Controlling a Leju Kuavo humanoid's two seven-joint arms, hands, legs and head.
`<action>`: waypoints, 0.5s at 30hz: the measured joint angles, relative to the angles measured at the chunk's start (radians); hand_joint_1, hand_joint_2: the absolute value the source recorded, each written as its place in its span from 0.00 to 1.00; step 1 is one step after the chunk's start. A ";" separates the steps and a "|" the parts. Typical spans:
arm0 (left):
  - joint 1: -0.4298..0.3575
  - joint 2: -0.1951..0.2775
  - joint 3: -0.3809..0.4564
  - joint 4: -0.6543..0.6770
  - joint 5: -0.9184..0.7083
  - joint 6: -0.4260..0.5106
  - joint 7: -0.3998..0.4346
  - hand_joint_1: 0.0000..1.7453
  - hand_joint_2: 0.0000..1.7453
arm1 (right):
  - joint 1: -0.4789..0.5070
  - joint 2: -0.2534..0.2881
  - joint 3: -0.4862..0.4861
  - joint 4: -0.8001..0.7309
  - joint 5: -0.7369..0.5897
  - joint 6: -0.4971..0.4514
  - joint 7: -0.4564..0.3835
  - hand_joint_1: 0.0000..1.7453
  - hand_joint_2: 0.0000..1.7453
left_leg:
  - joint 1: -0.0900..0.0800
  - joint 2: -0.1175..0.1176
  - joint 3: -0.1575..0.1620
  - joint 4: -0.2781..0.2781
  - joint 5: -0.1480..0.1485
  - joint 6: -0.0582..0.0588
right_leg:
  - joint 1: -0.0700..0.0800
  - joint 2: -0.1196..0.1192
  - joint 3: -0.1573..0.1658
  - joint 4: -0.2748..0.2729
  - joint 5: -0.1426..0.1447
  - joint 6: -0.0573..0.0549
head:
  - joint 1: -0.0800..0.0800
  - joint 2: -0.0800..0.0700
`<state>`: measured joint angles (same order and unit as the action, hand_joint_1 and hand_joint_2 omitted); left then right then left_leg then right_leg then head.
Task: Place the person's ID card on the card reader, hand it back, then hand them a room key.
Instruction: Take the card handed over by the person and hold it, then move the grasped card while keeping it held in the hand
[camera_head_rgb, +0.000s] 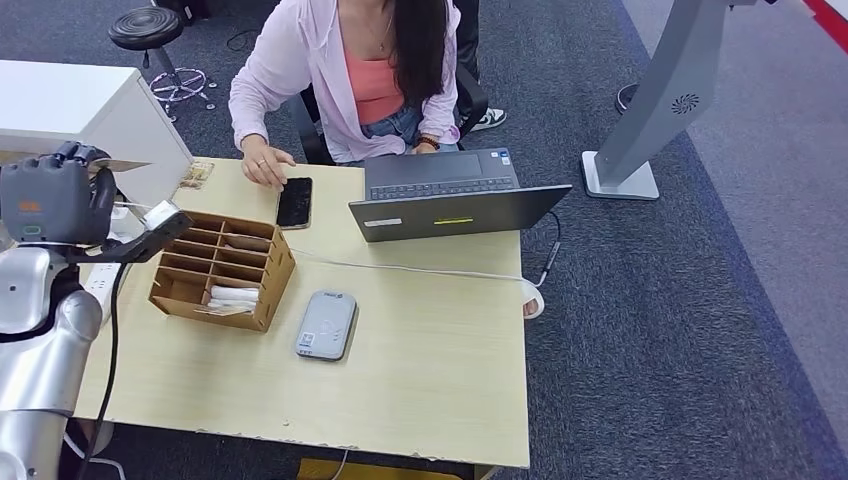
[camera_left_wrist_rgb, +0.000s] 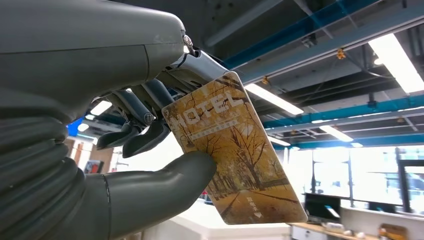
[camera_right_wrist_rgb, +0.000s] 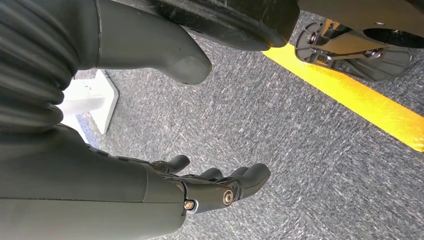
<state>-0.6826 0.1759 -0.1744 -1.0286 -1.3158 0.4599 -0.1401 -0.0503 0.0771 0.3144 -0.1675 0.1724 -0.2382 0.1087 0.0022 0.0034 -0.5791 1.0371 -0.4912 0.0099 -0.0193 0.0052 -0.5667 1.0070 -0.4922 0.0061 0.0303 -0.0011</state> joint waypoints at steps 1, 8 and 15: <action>0.022 -0.013 -0.013 -0.027 -0.001 -0.003 0.002 1.00 1.00 | 0.000 0.000 0.000 0.000 -0.002 -0.001 0.001 0.00 1.00 | 0.000 0.000 0.000 0.000 0.000 0.000 | 0.000 0.000 0.000 0.000 0.000 0.000 | 0.000 0.000; 0.168 -0.115 -0.179 -0.214 -0.023 -0.058 0.031 1.00 1.00 | 0.000 0.005 -0.008 0.000 -0.016 -0.015 0.004 0.00 1.00 | -0.001 0.000 -0.001 0.000 -0.001 0.001 | -0.001 0.000 0.000 -0.001 0.000 0.000 | 0.000 0.000; 0.217 -0.158 -0.277 -0.262 -0.031 -0.088 0.050 1.00 1.00 | 0.000 0.005 -0.010 0.000 -0.019 -0.017 0.005 0.00 1.00 | -0.001 0.000 0.000 0.000 -0.001 0.001 | 0.000 0.000 0.000 -0.001 0.000 0.000 | -0.001 0.000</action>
<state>-0.4655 0.0175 -0.4517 -1.2909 -1.3466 0.3719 -0.0896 -0.0505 0.0824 0.3040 -0.1675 0.1537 -0.2548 0.1133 0.0017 0.0035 -0.5795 1.0374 -0.4920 0.0109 -0.0196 0.0051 -0.5669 1.0062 -0.4921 0.0063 0.0298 -0.0011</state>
